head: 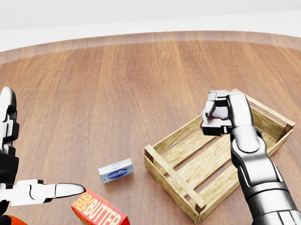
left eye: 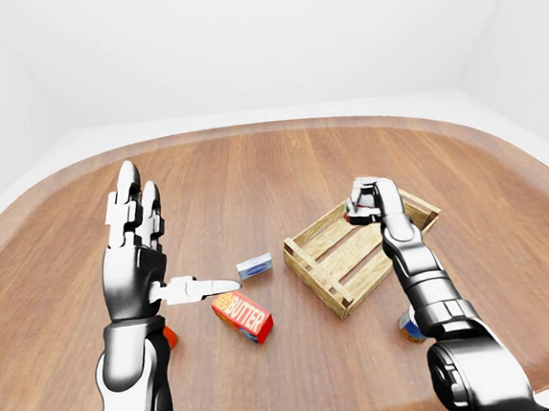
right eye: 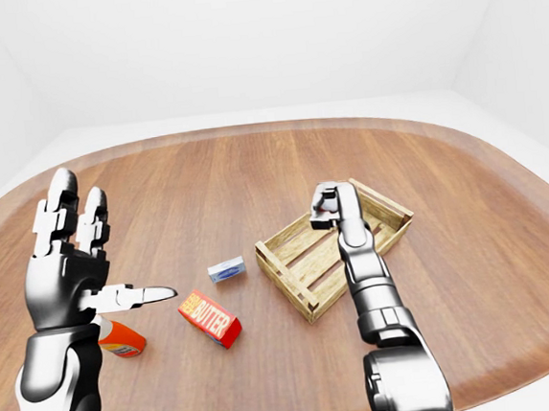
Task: Pick up the tomato sauce, and put it in the wooden tray.
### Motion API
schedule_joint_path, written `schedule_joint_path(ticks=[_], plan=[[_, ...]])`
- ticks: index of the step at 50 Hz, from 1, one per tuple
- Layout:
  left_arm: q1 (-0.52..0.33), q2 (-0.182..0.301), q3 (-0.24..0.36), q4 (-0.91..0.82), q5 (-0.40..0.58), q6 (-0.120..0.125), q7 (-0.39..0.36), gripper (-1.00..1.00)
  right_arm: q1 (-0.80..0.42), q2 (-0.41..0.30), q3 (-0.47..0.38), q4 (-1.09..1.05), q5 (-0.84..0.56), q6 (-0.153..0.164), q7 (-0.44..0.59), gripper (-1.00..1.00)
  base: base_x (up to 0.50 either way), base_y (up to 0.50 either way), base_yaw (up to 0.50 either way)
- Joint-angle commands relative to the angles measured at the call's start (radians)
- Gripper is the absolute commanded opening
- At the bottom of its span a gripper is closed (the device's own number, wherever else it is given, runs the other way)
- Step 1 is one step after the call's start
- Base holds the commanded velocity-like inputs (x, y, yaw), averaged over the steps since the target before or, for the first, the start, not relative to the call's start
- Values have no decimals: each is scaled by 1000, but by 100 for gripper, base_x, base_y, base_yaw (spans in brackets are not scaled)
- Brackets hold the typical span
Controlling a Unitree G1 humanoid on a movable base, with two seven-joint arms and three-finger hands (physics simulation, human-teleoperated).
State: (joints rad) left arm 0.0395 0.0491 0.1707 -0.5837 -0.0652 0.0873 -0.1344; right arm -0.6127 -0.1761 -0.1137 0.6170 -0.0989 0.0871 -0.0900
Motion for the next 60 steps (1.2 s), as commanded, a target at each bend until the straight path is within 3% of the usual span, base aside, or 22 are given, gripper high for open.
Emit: schedule_joint_path(ticks=[1,4,7,8,12,19,41,60], plan=[[-1,0,2,-2,-4,0,1,100,-106,-45,-3,361,23,0,-86,-100,0,0,0],[-1,1,3,-2,-5,0,1,100,-107,-53,2,398,6,-28,-100,-100,0,0,0],[-1,1,3,-1,-5,0,1,100,-105,-54,4,401,0,-30,-104,-100,0,0,0],[0,1,4,-9,-6,0,0,100,-101,-59,5,452,-10,-77,-113,-100,0,0,0],[0,1,6,-6,-7,0,0,100,-93,-61,3,494,-18,-122,-118,-100,0,0,0],[-1,2,6,-7,-7,0,1,100,-79,-71,3,519,-29,-172,-121,-100,0,0,0],[-4,4,9,-9,-10,0,-1,100,-71,-64,7,584,-63,-174,-166,-100,0,0,0],[-6,4,12,-4,-12,0,-1,100,-82,-63,-12,600,-7,-174,-150,-100,0,0,0]])
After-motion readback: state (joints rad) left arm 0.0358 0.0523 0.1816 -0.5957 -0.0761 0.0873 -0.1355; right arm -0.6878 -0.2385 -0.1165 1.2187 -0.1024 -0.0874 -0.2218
